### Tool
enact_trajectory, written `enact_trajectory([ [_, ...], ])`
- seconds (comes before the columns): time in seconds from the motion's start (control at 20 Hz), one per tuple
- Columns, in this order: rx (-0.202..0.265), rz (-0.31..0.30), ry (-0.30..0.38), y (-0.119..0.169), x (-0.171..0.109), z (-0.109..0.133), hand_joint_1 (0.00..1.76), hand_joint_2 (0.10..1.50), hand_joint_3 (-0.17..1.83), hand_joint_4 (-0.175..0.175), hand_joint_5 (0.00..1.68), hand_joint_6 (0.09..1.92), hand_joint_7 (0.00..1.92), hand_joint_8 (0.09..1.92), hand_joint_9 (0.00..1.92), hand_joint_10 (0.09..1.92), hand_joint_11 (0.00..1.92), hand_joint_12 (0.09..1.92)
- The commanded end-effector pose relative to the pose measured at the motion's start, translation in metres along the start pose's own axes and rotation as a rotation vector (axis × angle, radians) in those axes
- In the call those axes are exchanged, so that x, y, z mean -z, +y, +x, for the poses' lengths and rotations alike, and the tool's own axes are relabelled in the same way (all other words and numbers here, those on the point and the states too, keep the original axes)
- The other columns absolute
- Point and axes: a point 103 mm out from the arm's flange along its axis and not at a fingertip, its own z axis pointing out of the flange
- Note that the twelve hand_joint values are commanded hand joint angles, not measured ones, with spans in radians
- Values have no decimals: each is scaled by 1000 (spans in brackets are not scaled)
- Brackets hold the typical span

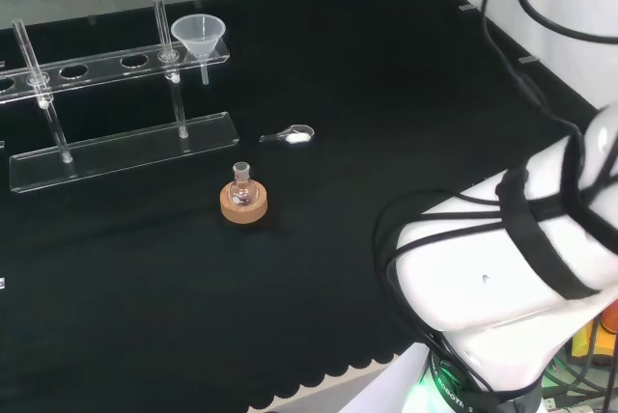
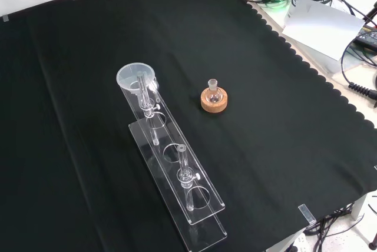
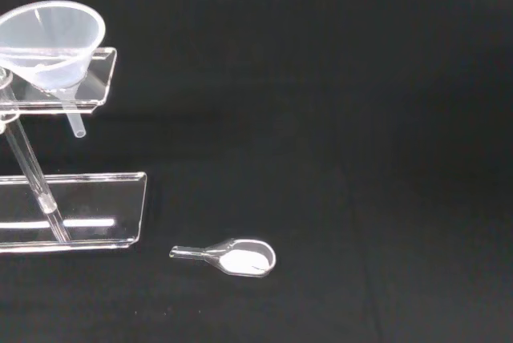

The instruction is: Pick up the funnel from the transparent funnel stand.

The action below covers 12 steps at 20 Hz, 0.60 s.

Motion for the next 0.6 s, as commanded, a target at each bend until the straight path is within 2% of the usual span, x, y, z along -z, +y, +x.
enact_trajectory([
  [0.05, 67, 22, -37, 88, -13, 78, 0, 1208, 289, 20, 275, 87, 109, 449, 279, 593, 99, 1331],
  [0.25, 113, 57, -57, 105, -28, 116, 0, 1199, 287, 18, 264, 87, 111, 453, 277, 591, 96, 1334],
  [0.6, 174, 119, -66, 124, -54, 156, 0, 1165, 275, 10, 239, 87, 116, 462, 278, 594, 89, 1345],
])
